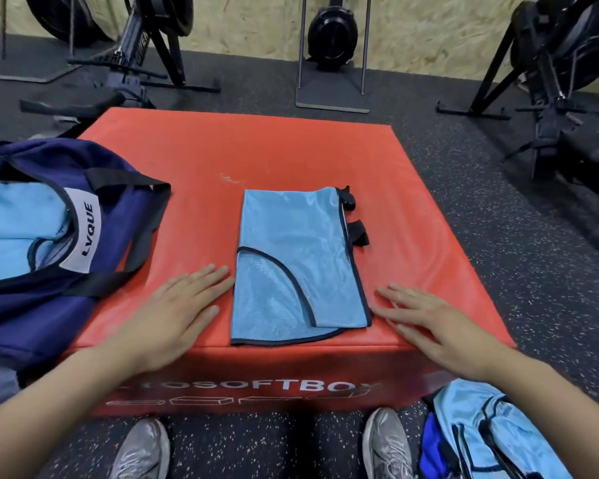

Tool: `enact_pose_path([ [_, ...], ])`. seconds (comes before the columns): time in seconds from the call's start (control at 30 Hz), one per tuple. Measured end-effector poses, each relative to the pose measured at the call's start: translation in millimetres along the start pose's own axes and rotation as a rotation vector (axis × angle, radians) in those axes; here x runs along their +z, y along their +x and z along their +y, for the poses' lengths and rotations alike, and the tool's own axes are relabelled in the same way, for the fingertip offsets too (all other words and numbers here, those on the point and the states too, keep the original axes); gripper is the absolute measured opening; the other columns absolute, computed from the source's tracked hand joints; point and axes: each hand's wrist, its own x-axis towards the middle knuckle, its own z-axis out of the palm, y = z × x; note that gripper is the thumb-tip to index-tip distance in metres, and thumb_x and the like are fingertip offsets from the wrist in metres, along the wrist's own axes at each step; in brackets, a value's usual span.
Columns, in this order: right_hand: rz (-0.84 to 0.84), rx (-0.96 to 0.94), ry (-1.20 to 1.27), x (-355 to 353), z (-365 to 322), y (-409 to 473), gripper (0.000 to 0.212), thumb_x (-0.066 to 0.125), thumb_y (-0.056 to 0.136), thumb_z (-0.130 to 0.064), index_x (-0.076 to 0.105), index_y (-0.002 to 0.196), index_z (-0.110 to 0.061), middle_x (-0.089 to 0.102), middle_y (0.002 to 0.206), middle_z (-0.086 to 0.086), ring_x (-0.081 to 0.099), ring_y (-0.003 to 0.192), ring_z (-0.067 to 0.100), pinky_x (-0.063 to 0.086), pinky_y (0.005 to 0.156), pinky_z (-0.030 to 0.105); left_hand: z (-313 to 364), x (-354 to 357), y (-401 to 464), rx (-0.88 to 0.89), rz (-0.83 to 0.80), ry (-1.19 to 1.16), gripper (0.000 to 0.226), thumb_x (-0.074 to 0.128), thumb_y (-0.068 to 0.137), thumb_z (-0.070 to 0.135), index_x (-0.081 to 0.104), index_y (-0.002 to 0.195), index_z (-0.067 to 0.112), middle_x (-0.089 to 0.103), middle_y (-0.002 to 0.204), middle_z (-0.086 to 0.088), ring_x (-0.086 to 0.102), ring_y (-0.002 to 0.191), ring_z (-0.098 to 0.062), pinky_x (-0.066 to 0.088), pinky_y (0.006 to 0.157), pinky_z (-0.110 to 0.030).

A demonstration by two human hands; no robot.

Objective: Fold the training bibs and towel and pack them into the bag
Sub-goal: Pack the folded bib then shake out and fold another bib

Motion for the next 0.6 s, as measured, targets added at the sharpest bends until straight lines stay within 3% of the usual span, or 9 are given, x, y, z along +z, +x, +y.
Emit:
enact_pose_path([
  [0.2,0.011,-0.131,-0.149,-1.1,-8.3,1.6,0.06,0.055,0.086,-0.007,0.06,0.136,-0.04,0.013,0.166,-0.014,0.007,0.154,0.013,0.018,0.121,0.04,16.2,-7.0,-30.1,0.237,0.009,0.129,0.048,0.026,0.106,0.049,0.053,0.142,0.035,0.015,0.166,0.011,0.015,0.153,-0.012,0.017,0.119,-0.034],
  [0.33,0.003,-0.168,-0.249,1.1,-25.6,21.6,0.065,0.05,0.076,0.0,0.063,0.131,-0.032,0.004,0.168,-0.009,-0.002,0.155,0.019,0.018,0.122,0.048,28.6,-12.1,-17.8,0.289,0.025,0.191,0.047,0.027,0.106,0.05,0.064,0.126,0.029,0.008,0.168,0.003,0.009,0.155,-0.017,0.013,0.121,-0.037],
  [0.4,-0.008,-0.185,-0.257,5.2,-30.2,28.1,0.066,0.046,0.076,0.001,0.06,0.133,-0.029,0.008,0.168,-0.01,-0.001,0.155,0.018,0.02,0.122,0.05,32.2,-14.3,-11.7,0.311,0.01,0.179,0.045,0.027,0.107,0.048,0.063,0.123,0.027,0.01,0.168,0.006,0.008,0.154,-0.014,0.014,0.121,-0.039],
  [0.53,0.01,-0.169,-0.138,7.1,-33.8,29.3,0.069,0.039,0.076,0.001,0.055,0.136,-0.029,0.03,0.161,-0.013,0.014,0.153,0.008,0.024,0.121,0.05,35.7,-17.0,-11.3,0.266,-0.054,0.015,0.053,0.019,0.107,0.052,0.041,0.15,0.031,0.017,0.163,0.022,0.008,0.152,-0.002,0.011,0.123,-0.033],
  [0.6,0.028,-0.138,-0.039,3.8,-38.6,28.9,0.068,0.048,0.078,-0.002,0.055,0.136,-0.035,0.043,0.154,-0.012,0.026,0.148,0.003,0.023,0.122,0.048,39.7,-21.3,-14.7,0.217,-0.07,-0.099,0.052,0.018,0.106,0.055,0.051,0.14,0.034,0.03,0.158,0.023,0.011,0.15,0.003,0.019,0.122,-0.036],
])
